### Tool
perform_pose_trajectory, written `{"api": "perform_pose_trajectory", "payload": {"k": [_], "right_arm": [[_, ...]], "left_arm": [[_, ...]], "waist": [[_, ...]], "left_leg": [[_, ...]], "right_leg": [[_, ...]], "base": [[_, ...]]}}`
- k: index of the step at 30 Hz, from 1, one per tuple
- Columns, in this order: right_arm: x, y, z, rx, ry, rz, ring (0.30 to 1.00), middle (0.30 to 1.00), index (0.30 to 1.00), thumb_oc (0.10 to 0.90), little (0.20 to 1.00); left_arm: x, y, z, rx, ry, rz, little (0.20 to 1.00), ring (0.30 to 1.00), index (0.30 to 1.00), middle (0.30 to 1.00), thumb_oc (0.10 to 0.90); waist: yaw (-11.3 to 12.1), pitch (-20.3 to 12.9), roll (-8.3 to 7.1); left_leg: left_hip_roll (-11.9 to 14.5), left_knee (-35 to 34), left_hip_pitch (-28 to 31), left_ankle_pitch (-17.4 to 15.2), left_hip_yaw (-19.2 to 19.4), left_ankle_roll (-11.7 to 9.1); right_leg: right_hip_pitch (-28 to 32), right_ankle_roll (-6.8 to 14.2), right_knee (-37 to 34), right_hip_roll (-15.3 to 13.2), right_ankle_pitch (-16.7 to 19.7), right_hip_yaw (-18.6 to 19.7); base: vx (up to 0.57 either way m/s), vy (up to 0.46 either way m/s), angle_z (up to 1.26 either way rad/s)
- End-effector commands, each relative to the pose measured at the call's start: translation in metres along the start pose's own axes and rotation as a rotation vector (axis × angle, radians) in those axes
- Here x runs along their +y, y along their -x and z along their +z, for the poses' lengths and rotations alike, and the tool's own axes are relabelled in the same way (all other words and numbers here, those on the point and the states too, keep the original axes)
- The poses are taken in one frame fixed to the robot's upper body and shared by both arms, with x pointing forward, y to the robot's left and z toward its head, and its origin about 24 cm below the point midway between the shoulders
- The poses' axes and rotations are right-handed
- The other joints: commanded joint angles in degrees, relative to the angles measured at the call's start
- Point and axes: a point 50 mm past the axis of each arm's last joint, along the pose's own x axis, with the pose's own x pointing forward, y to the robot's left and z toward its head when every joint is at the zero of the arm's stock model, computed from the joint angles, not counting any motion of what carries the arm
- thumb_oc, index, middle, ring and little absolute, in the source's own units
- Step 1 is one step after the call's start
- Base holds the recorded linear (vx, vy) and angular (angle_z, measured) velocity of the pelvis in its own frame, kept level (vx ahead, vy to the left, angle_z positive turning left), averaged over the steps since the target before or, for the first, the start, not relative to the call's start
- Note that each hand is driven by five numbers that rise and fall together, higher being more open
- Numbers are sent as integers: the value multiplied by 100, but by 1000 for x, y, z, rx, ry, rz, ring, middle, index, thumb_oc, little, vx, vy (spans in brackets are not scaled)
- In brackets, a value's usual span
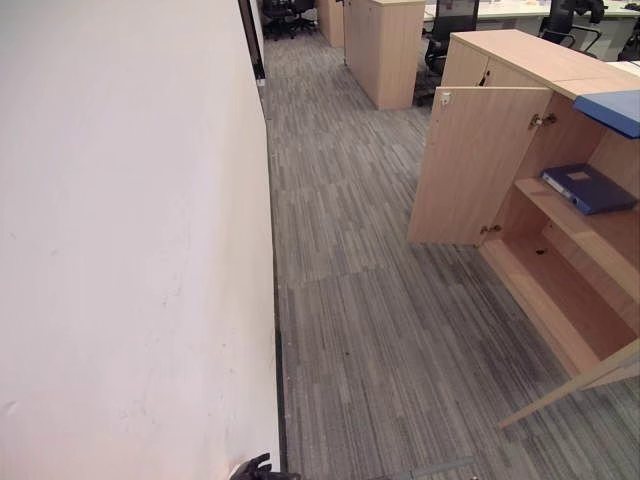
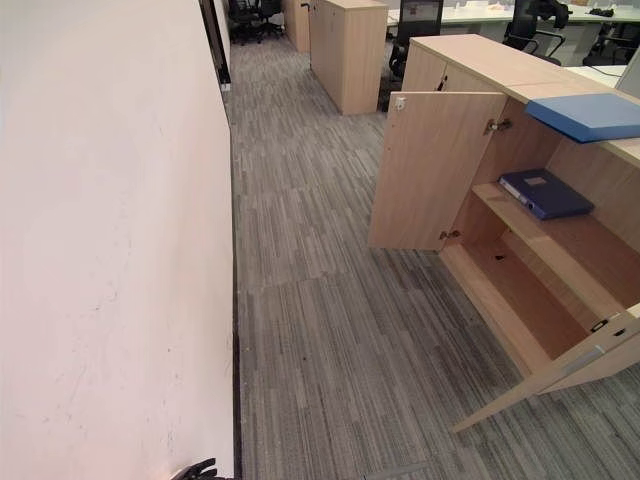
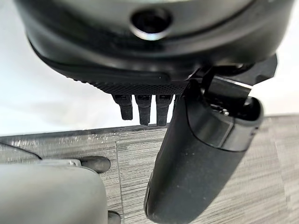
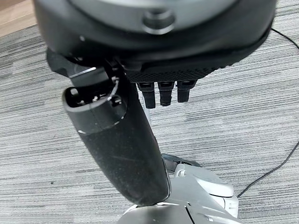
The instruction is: Put the empty folder in the office cabinet
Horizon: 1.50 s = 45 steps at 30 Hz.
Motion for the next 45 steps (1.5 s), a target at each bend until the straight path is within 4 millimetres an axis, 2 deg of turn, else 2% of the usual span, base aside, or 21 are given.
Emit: {"api": "perform_pose_trajectory", "payload": {"k": [1,7,14,19,20,22,24,25,27,29,30,32,33,34,36,37,39,40,42,43,45], "right_arm": [[-4,-1,10,-12,35,8,900,900,900,800,900],[-5,-1,4,16,-9,15,900,900,900,800,900],[-5,-1,5,27,24,6,900,900,900,800,900],[-2,-2,8,36,54,19,900,900,900,800,900],[-2,-2,10,33,55,18,900,900,900,800,900],[-3,-2,12,28,66,12,900,900,900,800,900],[-5,-2,13,24,73,8,900,900,900,800,900],[-7,-2,16,18,87,1,900,900,900,800,900],[-12,-2,20,5,103,-18,900,900,900,800,900],[-15,-2,20,3,103,-26,900,900,900,800,900],[-16,-2,17,8,107,-29,900,900,900,800,900],[-18,-1,13,20,110,-36,900,900,900,800,900],[-17,-1,8,32,111,-34,900,900,900,800,900],[-17,-1,5,39,110,-34,900,900,900,800,900],[-14,0,-2,64,121,-26,900,900,900,800,900],[-10,0,-10,87,133,-12,900,900,900,800,900],[-8,1,-15,106,145,0,900,900,900,800,900],[-6,1,-20,122,133,11,900,900,900,800,900],[-6,1,-20,124,122,9,900,900,900,800,900],[-6,1,-20,124,122,10,900,900,900,800,900],[-6,1,-17,113,110,12,900,900,900,800,900]], "left_arm": [[30,6,-30,92,-83,84,900,900,900,900,800],[28,6,-31,103,-107,60,900,900,900,900,800],[28,6,-32,122,-189,60,900,900,900,900,800],[34,6,-30,140,-155,91,900,900,900,900,800],[35,5,-27,136,-138,96,900,900,900,900,800],[34,2,-14,93,-106,96,900,900,900,900,800],[33,1,-7,68,-101,97,900,900,900,900,800],[32,0,-1,51,-104,103,900,900,900,900,800],[33,1,-2,47,-73,119,900,900,900,900,800],[35,2,-10,68,-23,130,900,900,900,900,800],[38,4,-18,86,37,146,900,900,900,900,800],[43,6,-26,108,98,176,900,900,900,900,800],[45,8,-31,119,156,196,900,900,900,900,800],[47,8,-34,126,174,203,900,900,900,900,800],[48,10,-42,147,194,217,900,900,900,900,800],[49,13,-52,177,213,225,900,900,900,900,800],[50,15,-58,189,226,235,900,900,900,900,800],[54,17,-62,202,240,241,900,900,900,900,800],[56,16,-59,189,243,247,900,900,900,900,800],[56,16,-59,189,243,247,900,900,900,900,800],[58,15,-55,174,238,248,900,900,900,900,800]], "waist": [[-24,-85,-225],[-32,-100,-232],[-61,-74,-233],[-53,65,-319],[-55,121,-367],[-22,313,-521],[22,432,-603],[81,572,-663],[132,651,-674],[218,623,-689],[294,591,-662],[377,573,-559],[460,574,-502],[514,571,-478],[586,530,-430],[640,373,-360],[683,222,-327],[734,43,-364],[723,-60,-397],[726,-60,-401],[724,-156,-421]], "left_leg": [[-541,-175,-182,-203,-489,148],[-536,-175,-162,-220,-494,138],[-519,-175,-138,-254,-488,146],[-383,-142,-108,-265,-436,153],[-355,112,-241,-362,-383,144],[-311,1060,-689,-625,-198,34],[-257,2005,-1215,-691,-66,-15],[-210,2907,-1734,-485,-58,18],[-186,3506,-2412,-167,-77,126],[-287,3068,-2591,-154,-166,153],[-265,2416,-2595,63,-232,66],[-132,1211,-2605,772,-299,-138],[-80,436,-2743,943,-263,-212],[-82,110,-2702,1038,-264,-243],[-54,-107,-2695,1203,-250,-309],[-10,-175,-2543,1349,-290,-321],[-21,-175,-2434,1483,-320,-332],[-141,-175,-2195,1369,-182,-197],[-287,-175,-2043,1208,-97,-92],[-290,-175,-2042,1205,-93,-91],[-483,-175,-1893,1035,-27,35]], "right_leg": [[162,506,2,70,-437,374],[185,504,2,68,-458,364],[194,487,2,81,-478,373],[48,403,282,144,-610,400],[-18,382,398,140,-656,426],[-91,302,665,132,-781,392],[-62,236,744,90,-856,350],[-4,159,758,85,-877,324],[31,97,714,119,-906,293],[130,125,603,108,-915,332],[244,149,508,141,-978,362],[457,145,381,223,-1061,404],[669,143,283,262,-1115,472],[786,145,242,263,-1140,533],[980,160,202,263,-1220,674],[1119,194,174,239,-1311,793],[1164,253,212,112,-1412,814],[1183,488,367,-233,-1397,776],[1072,667,656,-494,-1144,776],[1073,668,657,-499,-1147,779],[974,841,996,-760,-762,778]], "base": [[0,0,0],[0,0,0],[11,-13,0],[35,-79,-1],[-2,-172,-6],[-7,-172,-12],[3,-162,10],[4,-197,26],[61,-154,8],[193,-27,-18],[282,32,-27],[352,65,-34],[398,87,-15],[393,103,-3],[403,149,-26],[512,232,-61],[569,339,-81],[615,428,-57],[409,309,-22],[225,189,-31],[303,271,-36]]}}
